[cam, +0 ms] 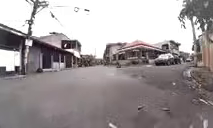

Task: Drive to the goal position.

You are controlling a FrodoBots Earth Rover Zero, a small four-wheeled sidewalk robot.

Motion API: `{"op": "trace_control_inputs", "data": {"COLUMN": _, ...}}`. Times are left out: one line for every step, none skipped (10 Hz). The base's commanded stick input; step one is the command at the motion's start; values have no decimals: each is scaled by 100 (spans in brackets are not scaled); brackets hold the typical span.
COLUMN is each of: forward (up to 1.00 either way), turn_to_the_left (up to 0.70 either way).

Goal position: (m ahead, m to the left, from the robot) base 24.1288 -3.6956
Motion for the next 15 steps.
{"op": "trace_control_inputs", "data": {"forward": 100, "turn_to_the_left": 0}}
{"op": "trace_control_inputs", "data": {"forward": 100, "turn_to_the_left": 0}}
{"op": "trace_control_inputs", "data": {"forward": 100, "turn_to_the_left": 0}}
{"op": "trace_control_inputs", "data": {"forward": 100, "turn_to_the_left": 0}}
{"op": "trace_control_inputs", "data": {"forward": 100, "turn_to_the_left": 0}}
{"op": "trace_control_inputs", "data": {"forward": 100, "turn_to_the_left": 0}}
{"op": "trace_control_inputs", "data": {"forward": 100, "turn_to_the_left": 0}}
{"op": "trace_control_inputs", "data": {"forward": 100, "turn_to_the_left": 0}}
{"op": "trace_control_inputs", "data": {"forward": 100, "turn_to_the_left": 0}}
{"op": "trace_control_inputs", "data": {"forward": 100, "turn_to_the_left": 0}}
{"op": "trace_control_inputs", "data": {"forward": 100, "turn_to_the_left": 0}}
{"op": "trace_control_inputs", "data": {"forward": 100, "turn_to_the_left": 0}}
{"op": "trace_control_inputs", "data": {"forward": 100, "turn_to_the_left": 0}}
{"op": "trace_control_inputs", "data": {"forward": 100, "turn_to_the_left": 0}}
{"op": "trace_control_inputs", "data": {"forward": 100, "turn_to_the_left": 0}}
